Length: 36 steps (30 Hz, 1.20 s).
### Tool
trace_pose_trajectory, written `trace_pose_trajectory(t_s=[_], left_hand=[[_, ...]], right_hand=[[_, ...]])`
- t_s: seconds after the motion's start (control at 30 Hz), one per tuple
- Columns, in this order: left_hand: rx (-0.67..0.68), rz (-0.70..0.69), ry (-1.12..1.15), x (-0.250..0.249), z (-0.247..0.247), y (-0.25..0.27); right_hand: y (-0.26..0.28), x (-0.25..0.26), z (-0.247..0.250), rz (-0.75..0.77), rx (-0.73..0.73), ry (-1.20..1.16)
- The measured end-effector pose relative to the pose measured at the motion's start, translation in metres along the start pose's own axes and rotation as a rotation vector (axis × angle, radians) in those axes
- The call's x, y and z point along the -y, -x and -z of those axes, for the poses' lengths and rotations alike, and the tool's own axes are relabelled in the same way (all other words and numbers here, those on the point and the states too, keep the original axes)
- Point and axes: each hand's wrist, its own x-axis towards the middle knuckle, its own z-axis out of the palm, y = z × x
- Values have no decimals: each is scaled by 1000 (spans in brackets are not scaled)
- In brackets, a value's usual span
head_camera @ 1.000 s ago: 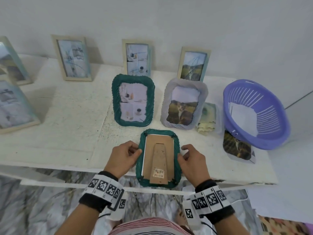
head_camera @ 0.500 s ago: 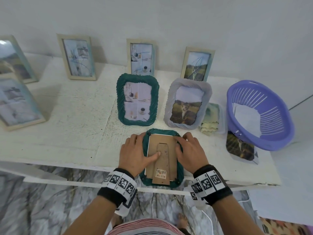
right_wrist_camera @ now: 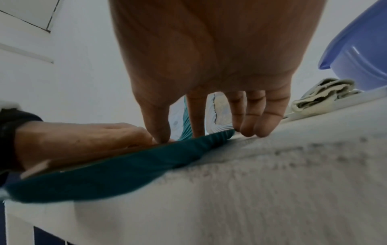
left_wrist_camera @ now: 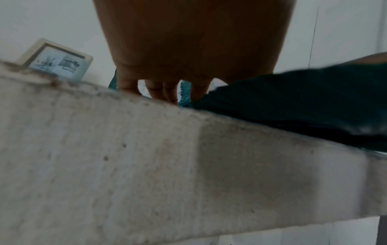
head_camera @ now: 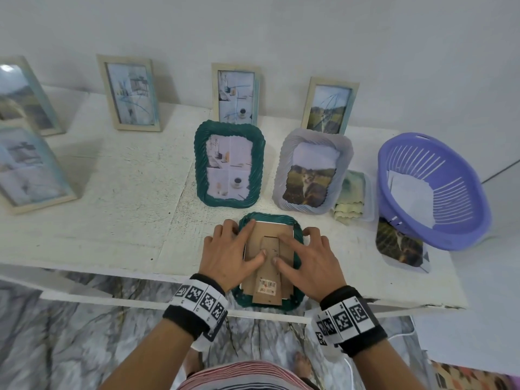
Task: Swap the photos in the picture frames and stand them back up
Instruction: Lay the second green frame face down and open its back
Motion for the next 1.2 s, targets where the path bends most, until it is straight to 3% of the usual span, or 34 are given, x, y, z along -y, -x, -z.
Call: trace_pose_trajectory(t_s=[0.33,0.5,0.57,0.77,0.93,1.2], left_hand=[[-82,-46,157,9,-7,3],[-6,-75,221,17,-7,8],[5,-74,237,18,-6,11],[-3,-34,148,15,-8,11],[-19,-38,148,15,-11,10],[-15,-38,136,14,-9,11]], right_hand=[[1,-2,-5,5,-40,31],[5,-3,-2,19,-63,36],[10,-5,0,88,-83,-19],[37,-24,3,351,54,-177],[41,-33,5,430,158,-183],[34,-37,11,516,174,-90]])
